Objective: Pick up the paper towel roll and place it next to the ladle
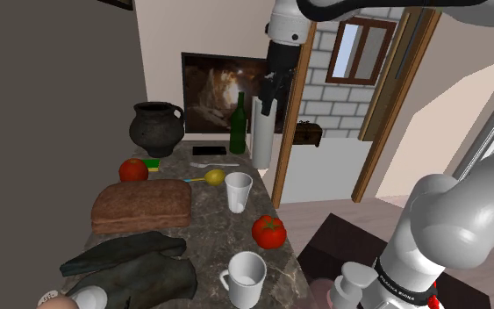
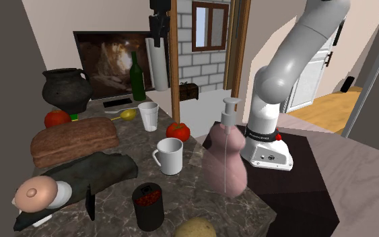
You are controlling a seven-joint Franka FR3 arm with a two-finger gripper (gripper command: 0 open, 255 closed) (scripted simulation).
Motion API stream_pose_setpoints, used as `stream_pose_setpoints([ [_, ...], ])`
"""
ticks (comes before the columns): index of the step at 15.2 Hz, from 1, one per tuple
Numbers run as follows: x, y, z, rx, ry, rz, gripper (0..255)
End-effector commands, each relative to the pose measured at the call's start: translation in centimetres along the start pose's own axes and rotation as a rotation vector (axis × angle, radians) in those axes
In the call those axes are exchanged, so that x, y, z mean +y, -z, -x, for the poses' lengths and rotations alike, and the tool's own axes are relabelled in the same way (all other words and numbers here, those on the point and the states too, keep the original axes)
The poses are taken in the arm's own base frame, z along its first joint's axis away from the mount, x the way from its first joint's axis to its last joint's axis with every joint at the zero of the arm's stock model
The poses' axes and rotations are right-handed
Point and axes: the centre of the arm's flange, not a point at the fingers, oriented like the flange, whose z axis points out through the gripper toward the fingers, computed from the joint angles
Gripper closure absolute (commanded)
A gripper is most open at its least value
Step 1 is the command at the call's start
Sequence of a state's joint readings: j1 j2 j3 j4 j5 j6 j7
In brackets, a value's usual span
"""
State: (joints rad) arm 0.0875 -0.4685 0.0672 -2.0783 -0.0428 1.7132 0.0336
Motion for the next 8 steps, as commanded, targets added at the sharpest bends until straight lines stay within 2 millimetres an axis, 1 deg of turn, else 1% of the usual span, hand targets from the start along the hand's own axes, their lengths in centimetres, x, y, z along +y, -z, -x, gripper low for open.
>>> stream_pose_setpoints([
  [1,1.7,-1.1,-1.9,0.001,0.0,0.0,255],
  [8,7.2,-4.8,-8.4,0.001,0.0,0.0,255],
])
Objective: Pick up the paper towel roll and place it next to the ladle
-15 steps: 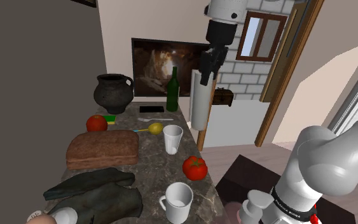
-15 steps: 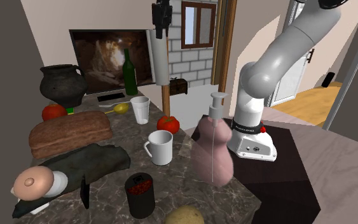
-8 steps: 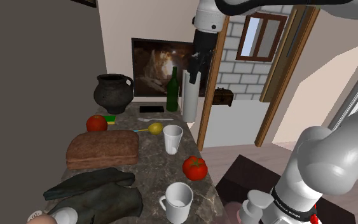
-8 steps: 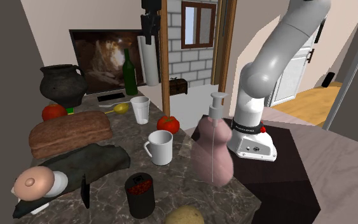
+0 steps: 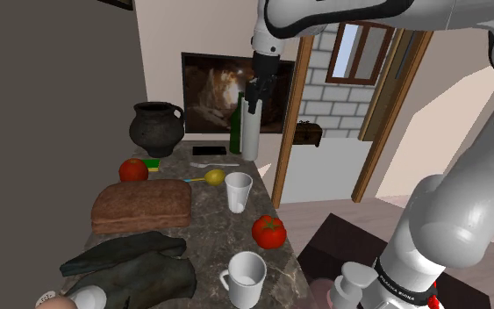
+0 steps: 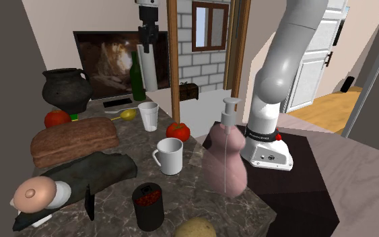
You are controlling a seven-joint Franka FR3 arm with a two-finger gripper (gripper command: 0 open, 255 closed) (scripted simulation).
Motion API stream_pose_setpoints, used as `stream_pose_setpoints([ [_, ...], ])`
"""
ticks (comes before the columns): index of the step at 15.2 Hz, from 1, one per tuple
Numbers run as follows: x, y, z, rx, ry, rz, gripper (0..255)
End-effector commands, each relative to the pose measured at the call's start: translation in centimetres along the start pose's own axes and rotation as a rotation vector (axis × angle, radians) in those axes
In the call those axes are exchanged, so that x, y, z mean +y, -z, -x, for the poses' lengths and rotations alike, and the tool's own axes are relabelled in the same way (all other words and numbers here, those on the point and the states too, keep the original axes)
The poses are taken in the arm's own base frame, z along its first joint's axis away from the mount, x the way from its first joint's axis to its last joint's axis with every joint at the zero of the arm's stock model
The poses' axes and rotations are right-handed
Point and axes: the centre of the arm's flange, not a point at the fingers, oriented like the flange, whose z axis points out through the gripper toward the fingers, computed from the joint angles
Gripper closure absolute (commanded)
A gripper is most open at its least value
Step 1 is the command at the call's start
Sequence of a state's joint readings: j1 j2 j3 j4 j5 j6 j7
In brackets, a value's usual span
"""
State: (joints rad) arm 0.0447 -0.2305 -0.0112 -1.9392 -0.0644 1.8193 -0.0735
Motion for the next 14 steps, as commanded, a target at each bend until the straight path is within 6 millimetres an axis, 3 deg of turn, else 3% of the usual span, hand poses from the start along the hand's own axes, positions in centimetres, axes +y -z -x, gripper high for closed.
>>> stream_pose_setpoints([
  [1,1.7,-1.1,-1.7,0.0,0.0,0.001,255],
  [14,11.5,-7.7,-13.3,0.0,0.0,0.001,255],
])
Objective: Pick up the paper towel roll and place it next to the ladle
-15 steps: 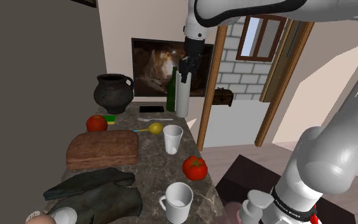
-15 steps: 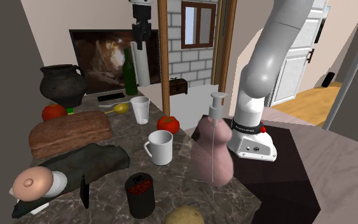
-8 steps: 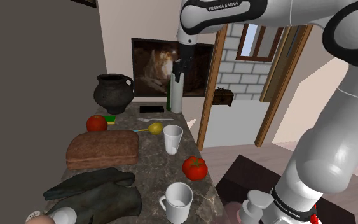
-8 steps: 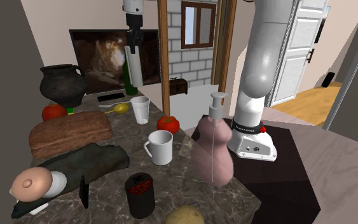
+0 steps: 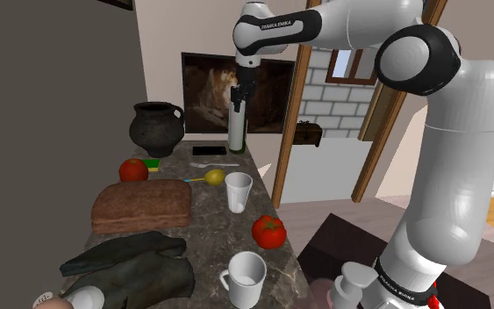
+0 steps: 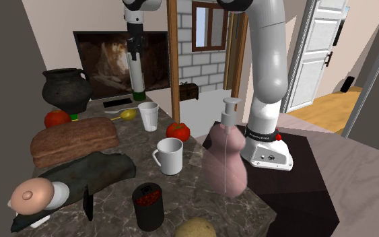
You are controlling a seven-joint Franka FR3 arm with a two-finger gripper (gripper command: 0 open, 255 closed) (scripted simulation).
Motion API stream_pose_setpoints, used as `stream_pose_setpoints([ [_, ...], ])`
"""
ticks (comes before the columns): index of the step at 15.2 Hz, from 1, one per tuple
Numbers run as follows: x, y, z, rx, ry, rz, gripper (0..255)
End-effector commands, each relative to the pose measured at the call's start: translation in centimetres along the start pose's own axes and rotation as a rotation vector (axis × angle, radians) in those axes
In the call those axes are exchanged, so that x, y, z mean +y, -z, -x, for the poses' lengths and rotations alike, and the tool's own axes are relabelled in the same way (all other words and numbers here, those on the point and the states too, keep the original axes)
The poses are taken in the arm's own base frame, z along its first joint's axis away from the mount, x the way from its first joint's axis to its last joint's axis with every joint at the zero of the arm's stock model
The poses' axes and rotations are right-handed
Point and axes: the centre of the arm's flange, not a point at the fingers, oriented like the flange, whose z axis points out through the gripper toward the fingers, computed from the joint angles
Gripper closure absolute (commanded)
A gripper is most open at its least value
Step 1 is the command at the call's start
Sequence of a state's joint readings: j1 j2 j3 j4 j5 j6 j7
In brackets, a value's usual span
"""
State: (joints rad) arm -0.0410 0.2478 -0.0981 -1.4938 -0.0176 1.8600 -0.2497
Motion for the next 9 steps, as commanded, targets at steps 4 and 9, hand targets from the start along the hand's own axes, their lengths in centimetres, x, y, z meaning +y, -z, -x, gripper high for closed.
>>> stream_pose_setpoints([
  [4,0.6,-2.5,-0.5,0.001,0.001,0.0,255],
  [9,0.4,-5.1,-0.2,0.001,0.001,0.0,255],
])
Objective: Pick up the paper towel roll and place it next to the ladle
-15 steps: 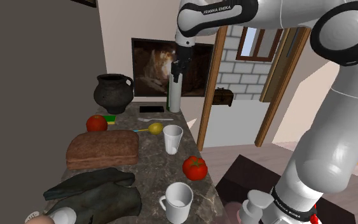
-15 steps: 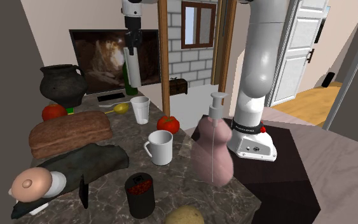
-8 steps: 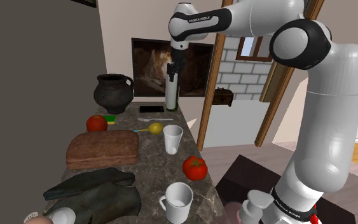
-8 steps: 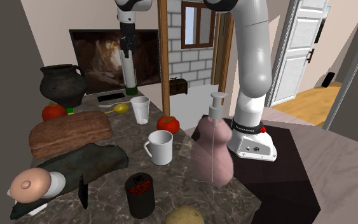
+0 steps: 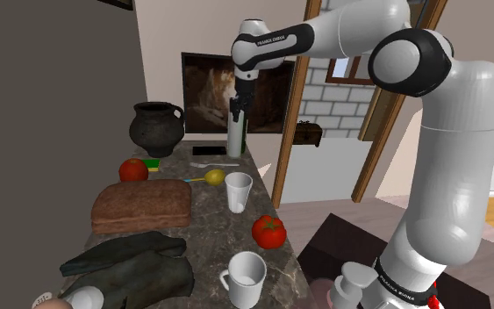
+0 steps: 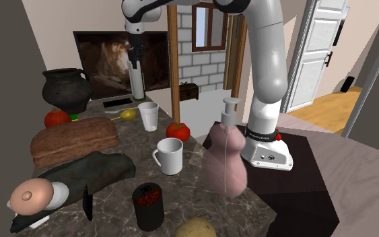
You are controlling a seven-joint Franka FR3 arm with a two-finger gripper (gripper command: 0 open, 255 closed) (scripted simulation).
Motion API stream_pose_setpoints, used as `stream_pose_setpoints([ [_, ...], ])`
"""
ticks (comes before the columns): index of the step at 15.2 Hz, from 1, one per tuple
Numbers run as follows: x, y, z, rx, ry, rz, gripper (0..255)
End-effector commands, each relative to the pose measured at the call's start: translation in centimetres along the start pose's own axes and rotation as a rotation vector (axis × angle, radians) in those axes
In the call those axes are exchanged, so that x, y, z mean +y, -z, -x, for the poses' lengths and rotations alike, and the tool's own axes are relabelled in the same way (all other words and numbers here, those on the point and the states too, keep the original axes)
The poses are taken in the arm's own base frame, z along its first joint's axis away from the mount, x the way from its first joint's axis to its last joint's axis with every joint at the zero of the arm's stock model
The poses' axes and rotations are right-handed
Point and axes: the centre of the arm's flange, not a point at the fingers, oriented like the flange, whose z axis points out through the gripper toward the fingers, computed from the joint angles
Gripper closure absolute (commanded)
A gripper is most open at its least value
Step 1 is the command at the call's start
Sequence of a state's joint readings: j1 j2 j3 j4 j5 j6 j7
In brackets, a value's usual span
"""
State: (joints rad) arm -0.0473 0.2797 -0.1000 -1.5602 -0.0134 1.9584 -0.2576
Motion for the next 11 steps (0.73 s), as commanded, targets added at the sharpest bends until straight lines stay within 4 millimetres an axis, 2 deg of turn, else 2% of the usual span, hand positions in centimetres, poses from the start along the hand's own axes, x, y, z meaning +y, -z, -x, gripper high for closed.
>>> stream_pose_setpoints([
  [1,0.0,-1.2,0.1,0.001,0.0,0.0,255],
  [11,-0.4,-6.4,0.7,0.001,0.0,0.0,255],
])
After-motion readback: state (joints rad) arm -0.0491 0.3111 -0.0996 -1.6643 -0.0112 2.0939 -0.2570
